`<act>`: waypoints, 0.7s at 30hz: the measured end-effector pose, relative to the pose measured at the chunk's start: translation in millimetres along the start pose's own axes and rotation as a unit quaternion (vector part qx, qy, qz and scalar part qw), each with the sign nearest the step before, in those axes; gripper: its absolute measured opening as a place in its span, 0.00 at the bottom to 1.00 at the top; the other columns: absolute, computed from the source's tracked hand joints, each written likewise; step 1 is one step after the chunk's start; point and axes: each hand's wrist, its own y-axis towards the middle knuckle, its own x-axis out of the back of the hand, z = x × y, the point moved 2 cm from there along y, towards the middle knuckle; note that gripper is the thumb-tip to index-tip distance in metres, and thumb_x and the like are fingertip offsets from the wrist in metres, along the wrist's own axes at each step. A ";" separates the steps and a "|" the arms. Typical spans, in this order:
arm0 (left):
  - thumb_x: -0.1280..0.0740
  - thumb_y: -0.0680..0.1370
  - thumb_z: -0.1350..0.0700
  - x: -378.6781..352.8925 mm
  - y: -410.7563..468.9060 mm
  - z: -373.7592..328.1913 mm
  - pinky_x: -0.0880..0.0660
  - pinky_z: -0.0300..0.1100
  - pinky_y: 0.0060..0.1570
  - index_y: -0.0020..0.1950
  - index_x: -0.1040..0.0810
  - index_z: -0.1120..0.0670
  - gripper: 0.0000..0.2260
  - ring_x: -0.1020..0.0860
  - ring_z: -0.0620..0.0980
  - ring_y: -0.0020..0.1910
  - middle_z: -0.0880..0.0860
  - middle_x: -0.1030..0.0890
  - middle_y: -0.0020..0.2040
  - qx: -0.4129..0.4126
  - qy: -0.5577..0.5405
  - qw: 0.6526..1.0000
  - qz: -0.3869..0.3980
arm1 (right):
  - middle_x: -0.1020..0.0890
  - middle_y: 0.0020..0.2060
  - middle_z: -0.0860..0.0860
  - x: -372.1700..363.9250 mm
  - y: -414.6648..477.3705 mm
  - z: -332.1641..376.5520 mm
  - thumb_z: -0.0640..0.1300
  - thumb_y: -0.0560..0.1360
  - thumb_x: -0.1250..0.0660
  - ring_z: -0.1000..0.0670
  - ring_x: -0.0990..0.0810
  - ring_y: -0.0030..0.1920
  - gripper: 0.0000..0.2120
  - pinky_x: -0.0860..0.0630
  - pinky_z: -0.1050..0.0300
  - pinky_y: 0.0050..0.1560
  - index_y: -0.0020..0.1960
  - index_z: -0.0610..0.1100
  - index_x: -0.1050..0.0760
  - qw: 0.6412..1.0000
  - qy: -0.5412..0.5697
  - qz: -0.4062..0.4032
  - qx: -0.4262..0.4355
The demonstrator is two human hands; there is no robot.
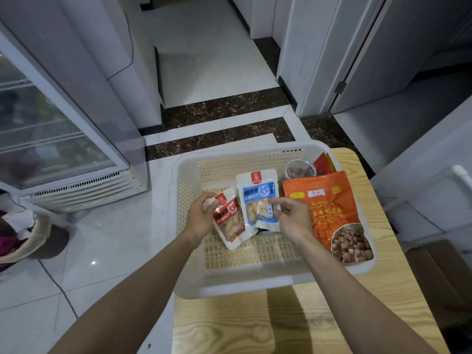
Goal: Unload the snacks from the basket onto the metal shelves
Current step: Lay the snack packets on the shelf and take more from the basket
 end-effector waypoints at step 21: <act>0.25 0.66 0.74 -21.7 -23.1 12.0 0.19 0.41 0.41 0.62 0.22 0.50 0.29 0.16 0.46 0.47 0.42 0.17 0.48 0.081 -0.097 0.992 0.022 | 0.20 0.59 0.49 6.6 -3.6 2.6 0.29 0.79 0.37 0.58 0.18 0.42 0.15 0.21 0.66 0.35 0.57 0.44 0.19 0.999 0.019 0.016 -0.034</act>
